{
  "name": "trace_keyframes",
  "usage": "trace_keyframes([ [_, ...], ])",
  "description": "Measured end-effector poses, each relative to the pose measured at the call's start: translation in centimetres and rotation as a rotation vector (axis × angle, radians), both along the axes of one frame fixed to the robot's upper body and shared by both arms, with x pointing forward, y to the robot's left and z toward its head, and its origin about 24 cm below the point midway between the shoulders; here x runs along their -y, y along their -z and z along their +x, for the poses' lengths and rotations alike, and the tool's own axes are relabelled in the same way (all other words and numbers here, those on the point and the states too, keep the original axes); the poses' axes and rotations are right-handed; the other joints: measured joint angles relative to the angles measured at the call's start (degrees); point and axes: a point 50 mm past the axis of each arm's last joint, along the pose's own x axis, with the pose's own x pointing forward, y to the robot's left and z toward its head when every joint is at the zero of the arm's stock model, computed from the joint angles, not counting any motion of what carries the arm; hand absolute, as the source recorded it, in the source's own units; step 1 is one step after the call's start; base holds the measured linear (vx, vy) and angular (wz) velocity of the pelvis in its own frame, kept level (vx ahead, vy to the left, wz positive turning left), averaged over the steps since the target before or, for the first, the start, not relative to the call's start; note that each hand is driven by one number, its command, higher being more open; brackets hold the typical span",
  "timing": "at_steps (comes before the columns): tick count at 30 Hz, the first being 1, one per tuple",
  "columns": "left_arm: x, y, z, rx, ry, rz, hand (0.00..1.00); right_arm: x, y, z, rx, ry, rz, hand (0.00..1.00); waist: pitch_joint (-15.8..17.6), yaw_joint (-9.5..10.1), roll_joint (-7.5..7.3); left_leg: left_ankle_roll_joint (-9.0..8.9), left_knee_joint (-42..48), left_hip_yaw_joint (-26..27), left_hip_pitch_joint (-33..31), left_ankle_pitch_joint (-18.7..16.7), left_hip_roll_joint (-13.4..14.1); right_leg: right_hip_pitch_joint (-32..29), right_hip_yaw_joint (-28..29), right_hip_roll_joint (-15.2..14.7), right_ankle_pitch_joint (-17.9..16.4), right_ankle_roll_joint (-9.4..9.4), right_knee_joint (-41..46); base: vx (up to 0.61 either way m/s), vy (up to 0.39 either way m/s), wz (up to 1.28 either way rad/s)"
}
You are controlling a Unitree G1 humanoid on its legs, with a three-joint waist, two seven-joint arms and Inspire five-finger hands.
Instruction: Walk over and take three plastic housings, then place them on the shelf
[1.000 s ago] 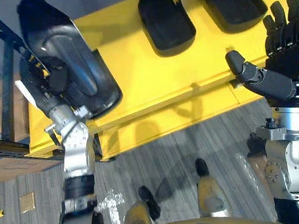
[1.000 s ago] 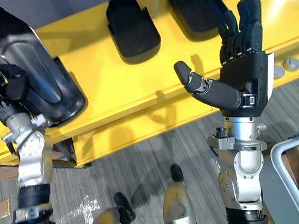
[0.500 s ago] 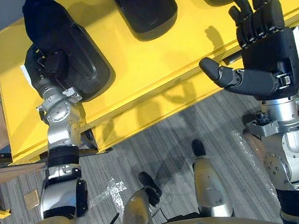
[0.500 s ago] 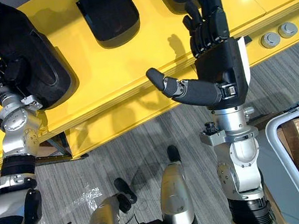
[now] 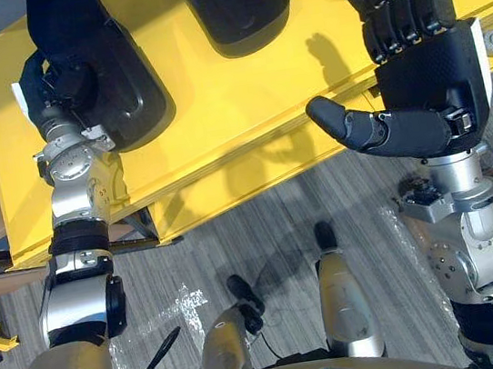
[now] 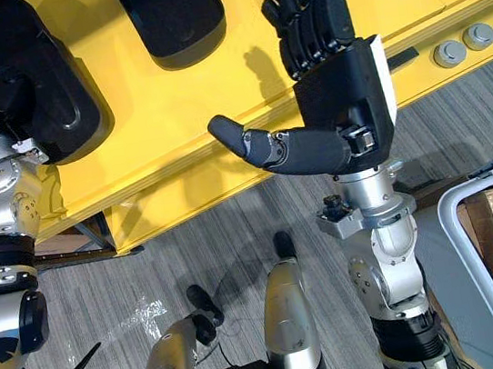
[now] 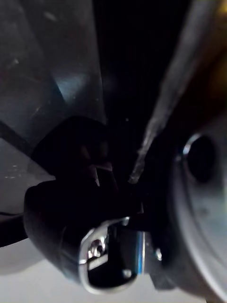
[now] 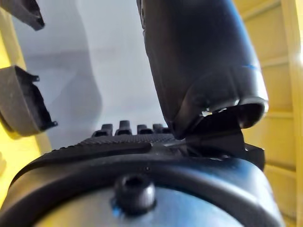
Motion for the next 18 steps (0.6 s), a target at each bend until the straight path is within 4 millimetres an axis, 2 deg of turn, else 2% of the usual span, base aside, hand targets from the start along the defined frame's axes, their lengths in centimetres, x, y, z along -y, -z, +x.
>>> trace_keyframes([
  [8, 1.1, 0.4, 0.3, 0.024, 0.041, -0.093, 1.0, -0.7, 0.9, -0.1, -0.034, -0.048, -0.016, 1.0, 0.6, -0.27, -1.14, -0.08, -0.6, -1.3, 3.2, 0.1, -0.4, 4.3, -1.6, -0.2, 0.0, 0.01, -1.3, 0.0, -0.011, 0.05],
  [12, 1.2, 0.1, 0.2, 0.057, 0.047, -0.105, 1.0, -0.8, 2.4, 0.8, -0.105, -0.052, -0.003, 1.0, 0.4, -0.9, -1.35, -0.15, -4.0, -2.1, 6.6, 1.6, -1.1, 7.9, -3.0, -0.2, 0.2, 0.16, -3.4, 0.01, -0.006, 0.09],
  [16, 2.5, -1.7, -0.6, 0.139, 0.12, -0.061, 1.0, -0.9, 4.2, 1.5, -0.2, -0.049, 0.003, 1.0, -2.2, -0.66, -1.38, -0.27, -7.6, -3.4, 8.5, 3.2, -1.4, 10.2, -4.8, 0.0, 0.4, 0.21, -5.6, 0.05, -0.014, 0.15],
  [18, 3.1, -2.2, -0.8, 0.145, 0.142, -0.01, 1.0, -1.4, 4.7, 1.7, -0.228, -0.066, 0.006, 1.0, -4.9, -0.16, -1.28, -0.46, -10.3, -3.9, 10.1, 4.1, -1.6, 11.4, -5.6, 0.2, 0.5, 0.18, -6.8, 0.09, -0.012, 0.09],
])
